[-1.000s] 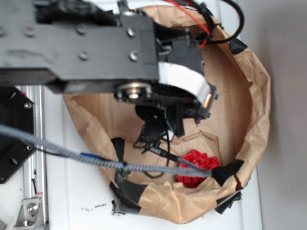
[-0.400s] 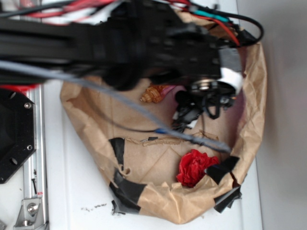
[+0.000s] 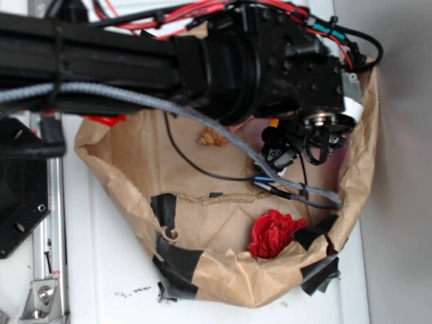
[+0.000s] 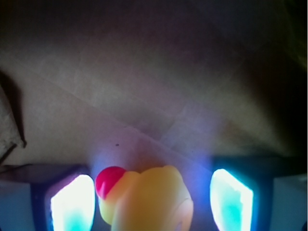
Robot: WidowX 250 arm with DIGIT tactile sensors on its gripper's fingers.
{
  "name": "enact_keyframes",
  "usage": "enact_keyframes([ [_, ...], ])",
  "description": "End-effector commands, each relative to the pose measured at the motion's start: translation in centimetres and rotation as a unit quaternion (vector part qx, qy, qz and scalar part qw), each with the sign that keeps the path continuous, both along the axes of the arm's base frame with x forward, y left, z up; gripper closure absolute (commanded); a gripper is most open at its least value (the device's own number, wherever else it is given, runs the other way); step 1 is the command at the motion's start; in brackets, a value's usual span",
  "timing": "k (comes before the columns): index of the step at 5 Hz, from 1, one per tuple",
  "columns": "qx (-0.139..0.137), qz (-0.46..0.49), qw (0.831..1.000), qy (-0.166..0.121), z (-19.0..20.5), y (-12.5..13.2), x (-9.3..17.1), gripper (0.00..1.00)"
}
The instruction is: Grab the yellow duck.
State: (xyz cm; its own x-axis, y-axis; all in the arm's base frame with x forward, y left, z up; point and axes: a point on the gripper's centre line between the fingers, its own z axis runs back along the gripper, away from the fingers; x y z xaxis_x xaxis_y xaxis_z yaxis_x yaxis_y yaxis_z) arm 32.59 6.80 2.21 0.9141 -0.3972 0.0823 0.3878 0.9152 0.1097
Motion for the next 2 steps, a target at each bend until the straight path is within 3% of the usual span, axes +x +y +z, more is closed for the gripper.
enact_keyframes([
  [1, -0.011, 0.085, 0.996, -0.023, 7.5, -1.1, -3.0, 1.0],
  [2, 0.021, 0.134, 0.991, -0.016, 12.2, -2.5, -5.5, 1.0],
])
